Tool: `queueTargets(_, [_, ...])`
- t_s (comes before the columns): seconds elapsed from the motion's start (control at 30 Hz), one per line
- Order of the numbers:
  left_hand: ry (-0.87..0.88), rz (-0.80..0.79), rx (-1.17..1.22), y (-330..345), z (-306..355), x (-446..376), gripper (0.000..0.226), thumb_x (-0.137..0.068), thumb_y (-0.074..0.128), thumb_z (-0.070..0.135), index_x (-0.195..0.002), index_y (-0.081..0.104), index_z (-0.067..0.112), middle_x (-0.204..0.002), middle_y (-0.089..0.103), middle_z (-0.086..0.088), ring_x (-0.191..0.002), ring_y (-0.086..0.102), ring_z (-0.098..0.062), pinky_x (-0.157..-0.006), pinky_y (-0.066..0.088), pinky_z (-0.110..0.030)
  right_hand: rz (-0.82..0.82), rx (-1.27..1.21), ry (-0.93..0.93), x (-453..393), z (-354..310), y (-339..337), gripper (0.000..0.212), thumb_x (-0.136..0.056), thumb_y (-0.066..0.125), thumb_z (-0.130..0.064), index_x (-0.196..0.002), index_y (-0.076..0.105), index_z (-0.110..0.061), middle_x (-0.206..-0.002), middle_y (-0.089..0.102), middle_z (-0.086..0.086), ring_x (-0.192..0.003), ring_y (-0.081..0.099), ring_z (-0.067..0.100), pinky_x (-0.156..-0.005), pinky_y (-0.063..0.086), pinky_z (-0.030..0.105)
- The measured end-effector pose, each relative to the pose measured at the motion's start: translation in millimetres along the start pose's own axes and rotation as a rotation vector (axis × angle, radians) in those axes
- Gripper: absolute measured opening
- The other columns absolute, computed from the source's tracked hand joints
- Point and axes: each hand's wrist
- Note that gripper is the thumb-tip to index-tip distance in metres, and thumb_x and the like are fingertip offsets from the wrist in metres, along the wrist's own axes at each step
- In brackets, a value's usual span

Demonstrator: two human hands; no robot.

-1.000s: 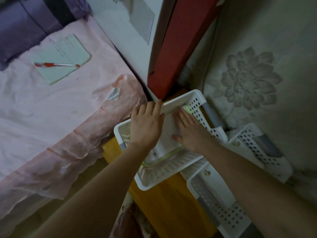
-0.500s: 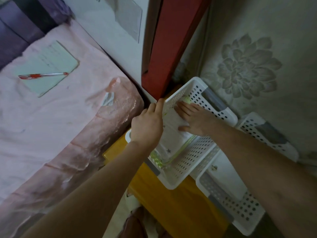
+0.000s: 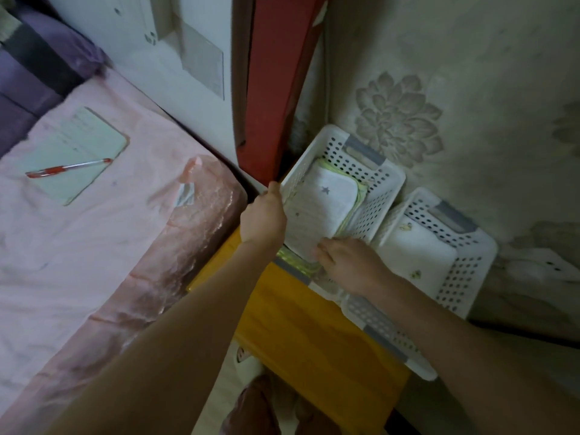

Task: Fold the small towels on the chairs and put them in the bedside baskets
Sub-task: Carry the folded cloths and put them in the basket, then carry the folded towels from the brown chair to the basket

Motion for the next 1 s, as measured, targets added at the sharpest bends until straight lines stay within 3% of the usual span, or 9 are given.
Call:
queueTargets(0.1, [0.042,-0.058,0.115,-3,-11,0,0.016,-0.101,0.036,0.01,-0.113,0.045,0.009,-0.084,0.053,-0.01,-0.081,0.057,-0.036,-0.063,0.039,-0.04,-0.043,-0.235,-0.075,23,-26,14,0.063,-0.097,0.021,-0.062,-0.094,0.056,-0.01,-0.078,0.057,0.006,-0.069,0.055,0.02,-0.065,0.046,0.039])
queueTargets(0.23, [0.08,-0.148,0.166,-17,-32,15,0.026,-0.103,0.036,0.019,-0.119,0.053,0.008,-0.096,0.057,-0.013,-0.084,0.055,-0.032,-0.068,0.039,-0.036,0.044,-0.187,-0.055,35,-36,35,0.038,-0.104,0.027,-0.043,-0.106,0.051,-0.013,-0.081,0.051,-0.001,-0.066,0.049,0.017,-0.059,0.037,0.032])
queueTargets(0.4, [0.084,-0.224,-0.001,-54,-46,60,0.028,-0.103,0.036,0.021,-0.123,0.056,0.014,-0.114,0.061,-0.007,-0.099,0.057,-0.023,-0.073,0.039,-0.029,0.051,-0.262,0.083,34,-40,35,0.03,-0.106,0.029,-0.034,-0.101,0.052,-0.016,-0.067,0.046,-0.005,-0.056,0.045,0.013,-0.051,0.03,0.031])
queueTargets(0.5, [0.035,-0.189,-0.074,-83,-56,92,0.032,-0.102,0.038,0.027,-0.127,0.058,0.021,-0.116,0.062,-0.001,-0.092,0.053,-0.016,-0.073,0.037,-0.027,0.009,-0.175,0.074,40,-51,17,0.026,-0.105,0.034,-0.035,-0.09,0.046,-0.017,-0.069,0.045,-0.005,-0.063,0.047,0.016,-0.058,0.036,0.032])
queueTargets(0.6, [-0.072,-0.165,0.023,-111,-73,136,0.022,-0.099,0.043,0.03,-0.109,0.063,0.027,-0.111,0.065,-0.002,-0.09,0.057,-0.019,-0.076,0.044,-0.029,0.017,-0.103,0.004,53,-76,-11,0.023,-0.103,0.039,-0.033,-0.094,0.05,-0.016,-0.083,0.056,0.0,-0.075,0.052,0.017,-0.067,0.041,0.032])
queueTargets(0.67, [-0.168,-0.125,0.052,-140,-88,180,0.017,-0.098,0.045,0.033,-0.104,0.06,0.03,-0.109,0.066,-0.002,-0.09,0.062,-0.022,-0.078,0.052,-0.033,0.003,-0.021,-0.079,66,-111,-31,0.024,-0.102,0.041,-0.032,-0.105,0.056,-0.013,-0.096,0.063,0.004,-0.085,0.058,0.019,-0.075,0.048,0.035])
queueTargets(0.73, [-0.217,-0.103,0.0,-171,-105,227,0.026,-0.097,0.048,0.034,-0.118,0.061,0.025,-0.115,0.066,-0.002,-0.097,0.063,-0.023,-0.085,0.053,-0.035,-0.017,0.055,-0.178,80,-159,-47,0.023,-0.101,0.043,-0.031,-0.11,0.056,-0.014,-0.103,0.065,0.007,-0.092,0.061,0.023,-0.082,0.051,0.04])
queueTargets(0.9, [-0.435,0.039,0.007,-246,-167,366,0.033,-0.101,0.042,0.034,-0.129,0.055,0.022,-0.125,0.062,-0.003,-0.109,0.06,-0.022,-0.088,0.049,-0.034,-0.093,0.293,-0.502,125,-324,-56,0.023,-0.101,0.041,-0.027,-0.111,0.056,-0.012,-0.112,0.063,0.01,-0.101,0.059,0.03,-0.077,0.043,0.033])
queueTargets(1.0, [-0.628,0.097,0.047,-274,-220,466,0.034,-0.1,0.042,0.037,-0.129,0.054,0.024,-0.128,0.06,-0.002,-0.114,0.056,-0.024,-0.089,0.045,-0.036,-0.126,0.392,-0.714,165,-430,-28,0.024,-0.101,0.041,-0.03,-0.108,0.057,-0.013,-0.11,0.064,0.008,-0.092,0.058,0.026,-0.074,0.042,0.033])
Point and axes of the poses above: each hand's wrist, its own x-axis away from the middle knuckle, its own y-axis out of the palm, z = x × y
